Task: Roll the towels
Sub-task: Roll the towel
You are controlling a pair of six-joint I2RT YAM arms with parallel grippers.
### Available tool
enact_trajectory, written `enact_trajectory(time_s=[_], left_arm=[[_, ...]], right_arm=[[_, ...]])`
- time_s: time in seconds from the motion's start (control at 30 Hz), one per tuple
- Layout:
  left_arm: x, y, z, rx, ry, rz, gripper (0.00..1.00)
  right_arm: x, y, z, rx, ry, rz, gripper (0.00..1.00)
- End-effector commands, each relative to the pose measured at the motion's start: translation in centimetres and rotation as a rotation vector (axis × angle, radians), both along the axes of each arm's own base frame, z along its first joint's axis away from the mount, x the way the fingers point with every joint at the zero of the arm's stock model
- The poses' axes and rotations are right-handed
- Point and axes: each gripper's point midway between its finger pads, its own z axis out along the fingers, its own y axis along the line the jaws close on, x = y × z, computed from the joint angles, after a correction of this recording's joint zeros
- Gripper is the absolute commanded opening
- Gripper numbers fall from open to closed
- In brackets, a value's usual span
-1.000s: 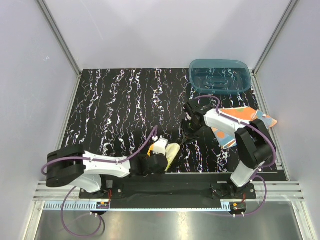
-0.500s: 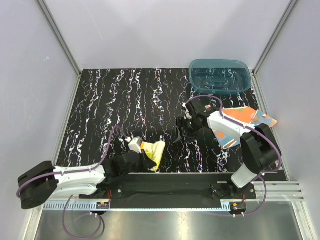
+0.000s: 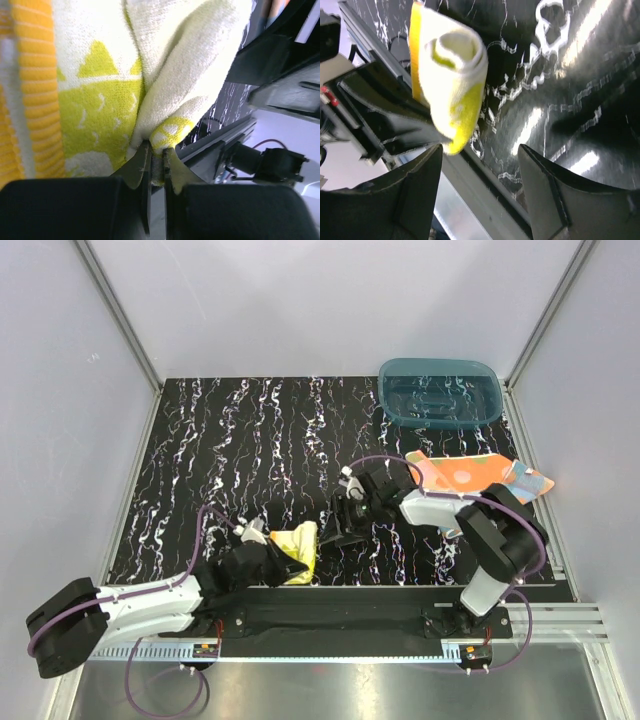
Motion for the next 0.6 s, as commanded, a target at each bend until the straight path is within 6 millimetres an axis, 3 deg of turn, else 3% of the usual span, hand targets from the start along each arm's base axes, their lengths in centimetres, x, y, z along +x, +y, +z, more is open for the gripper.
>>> enact_trajectory(time_s=[0.0,0.23,0.57], left_arm=[[-4.0,4.2,-6.5,0.134,0.240,0.045,0.00],[-4.2,4.5,-6.8,0.106,0.244,0.060,0.00],[-3.9,4.8,-6.4,0.180,0.177,-0.004,0.00]], right_arm=[[1.2,2.9,0.8,0.130,-0.065,0.011,0.68],[1.1,5.0,-1.1,0.155,-0.058,0.035,0.64],[1.3,6.8,-1.3,0.219,-0.080,0.053,0.70]])
